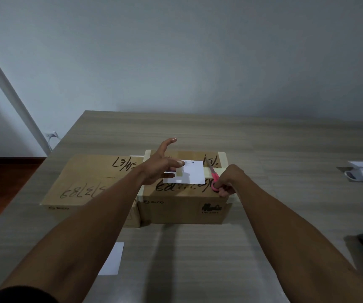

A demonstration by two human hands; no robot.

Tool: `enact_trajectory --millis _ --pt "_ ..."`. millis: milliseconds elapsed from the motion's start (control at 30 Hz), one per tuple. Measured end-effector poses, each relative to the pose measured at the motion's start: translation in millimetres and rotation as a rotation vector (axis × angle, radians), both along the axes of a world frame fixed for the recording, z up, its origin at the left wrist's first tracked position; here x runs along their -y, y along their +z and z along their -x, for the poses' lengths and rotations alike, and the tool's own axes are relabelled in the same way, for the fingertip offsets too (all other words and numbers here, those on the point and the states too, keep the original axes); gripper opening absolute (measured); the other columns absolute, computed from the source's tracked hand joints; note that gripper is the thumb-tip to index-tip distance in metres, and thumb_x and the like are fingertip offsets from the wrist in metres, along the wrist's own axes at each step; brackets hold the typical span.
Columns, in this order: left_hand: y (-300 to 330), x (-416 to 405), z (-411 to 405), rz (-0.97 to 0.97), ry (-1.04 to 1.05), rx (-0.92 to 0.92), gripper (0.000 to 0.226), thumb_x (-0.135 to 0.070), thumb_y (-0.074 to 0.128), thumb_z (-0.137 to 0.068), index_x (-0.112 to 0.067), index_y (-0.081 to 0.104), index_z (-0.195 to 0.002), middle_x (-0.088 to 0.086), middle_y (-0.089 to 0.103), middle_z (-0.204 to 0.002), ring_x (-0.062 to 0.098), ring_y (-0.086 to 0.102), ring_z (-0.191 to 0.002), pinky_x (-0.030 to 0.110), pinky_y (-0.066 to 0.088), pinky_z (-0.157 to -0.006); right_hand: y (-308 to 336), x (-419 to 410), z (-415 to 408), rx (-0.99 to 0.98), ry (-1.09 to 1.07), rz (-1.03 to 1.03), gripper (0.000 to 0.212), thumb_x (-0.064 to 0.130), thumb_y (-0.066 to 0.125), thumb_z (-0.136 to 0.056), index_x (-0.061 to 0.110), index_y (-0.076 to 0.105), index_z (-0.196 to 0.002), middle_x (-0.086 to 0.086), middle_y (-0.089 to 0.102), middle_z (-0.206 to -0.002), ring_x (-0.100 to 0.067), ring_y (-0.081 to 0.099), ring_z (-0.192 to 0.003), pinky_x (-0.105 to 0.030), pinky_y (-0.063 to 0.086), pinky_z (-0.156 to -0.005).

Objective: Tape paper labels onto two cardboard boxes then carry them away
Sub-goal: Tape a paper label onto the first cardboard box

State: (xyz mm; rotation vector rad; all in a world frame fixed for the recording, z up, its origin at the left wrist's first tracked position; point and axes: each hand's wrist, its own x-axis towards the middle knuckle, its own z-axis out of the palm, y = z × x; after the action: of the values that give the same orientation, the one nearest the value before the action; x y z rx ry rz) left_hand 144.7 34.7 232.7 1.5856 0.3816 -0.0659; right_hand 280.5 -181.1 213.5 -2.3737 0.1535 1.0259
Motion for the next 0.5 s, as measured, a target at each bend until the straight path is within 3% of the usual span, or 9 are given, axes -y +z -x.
enact_trajectory --millis 67,100,200,300,367,433,500 --pt "1.0 2.1 1.2 0.007 -0.012 0.002 0.084 -0.002 0.071 -0.092 -0.055 0.033 -0.145 0.017 0.074 -0.115 0.027 0.060 -0.096 0.039 0.055 -0.084 5.9 0.0 0.5 -0.113 0.057 0.057 0.019 0.001 0.065 -0.097 -0.003 0.059 -0.079 -0.012 0.060 -0.056 -0.018 0.055 -0.046 -0.026 0.054 -0.049" --pt "1.4 2.5 2.0 0.009 -0.019 0.001 0.085 -0.002 0.071 -0.092 -0.054 0.032 -0.146 0.016 0.075 -0.114 0.028 0.059 -0.094 0.038 0.055 -0.082 8.8 -1.8 -0.3 -0.080 0.097 0.097 0.020 0.001 0.067 -0.095 0.000 0.059 -0.076 -0.010 0.058 -0.054 -0.018 0.054 -0.047 -0.025 0.051 -0.055" --pt "4.9 4.3 5.9 0.019 -0.038 -0.004 0.087 -0.002 0.071 -0.092 -0.053 0.030 -0.148 0.015 0.076 -0.114 0.022 0.060 -0.085 0.037 0.055 -0.080 21.3 -12.0 0.4 0.319 0.223 0.147 0.021 0.004 0.076 -0.079 0.004 0.059 -0.065 -0.011 0.056 -0.058 -0.024 0.053 -0.055 -0.033 0.045 -0.058" --pt "7.8 6.7 7.8 0.027 -0.058 -0.006 0.088 -0.003 0.072 -0.092 -0.053 0.029 -0.148 0.013 0.076 -0.112 0.017 0.063 -0.079 0.036 0.055 -0.080 29.3 -29.3 7.4 0.367 0.067 -0.371 0.004 0.005 0.062 -0.085 0.003 0.064 -0.082 -0.013 0.060 -0.075 -0.023 0.053 -0.059 -0.031 0.041 -0.054" --pt "10.9 8.9 8.0 0.034 -0.071 -0.005 0.090 -0.004 0.074 -0.091 -0.055 0.028 -0.149 0.013 0.076 -0.112 0.021 0.063 -0.085 0.036 0.056 -0.080 35.8 -41.8 14.5 0.294 -0.011 -0.669 0.022 0.009 0.055 -0.095 0.011 0.072 -0.108 -0.006 0.070 -0.101 -0.020 0.065 -0.084 -0.032 0.049 -0.062" --pt "15.0 11.8 8.1 0.038 -0.092 0.000 0.090 -0.005 0.074 -0.091 -0.055 0.027 -0.149 0.014 0.076 -0.113 0.018 0.065 -0.081 0.038 0.055 -0.083 38.0 -52.0 19.5 0.220 -0.030 -0.821 0.029 0.014 0.052 -0.097 0.018 0.073 -0.118 -0.003 0.068 -0.119 -0.019 0.064 -0.106 -0.035 0.053 -0.076" --pt "18.0 14.3 8.3 0.041 -0.110 0.005 0.091 -0.005 0.073 -0.091 -0.056 0.026 -0.149 0.015 0.075 -0.114 0.016 0.068 -0.079 0.040 0.055 -0.086 37.9 -58.8 23.9 0.143 -0.033 -0.884 0.030 0.014 0.053 -0.095 0.016 0.075 -0.116 -0.004 0.066 -0.125 -0.020 0.061 -0.113 -0.037 0.053 -0.083"
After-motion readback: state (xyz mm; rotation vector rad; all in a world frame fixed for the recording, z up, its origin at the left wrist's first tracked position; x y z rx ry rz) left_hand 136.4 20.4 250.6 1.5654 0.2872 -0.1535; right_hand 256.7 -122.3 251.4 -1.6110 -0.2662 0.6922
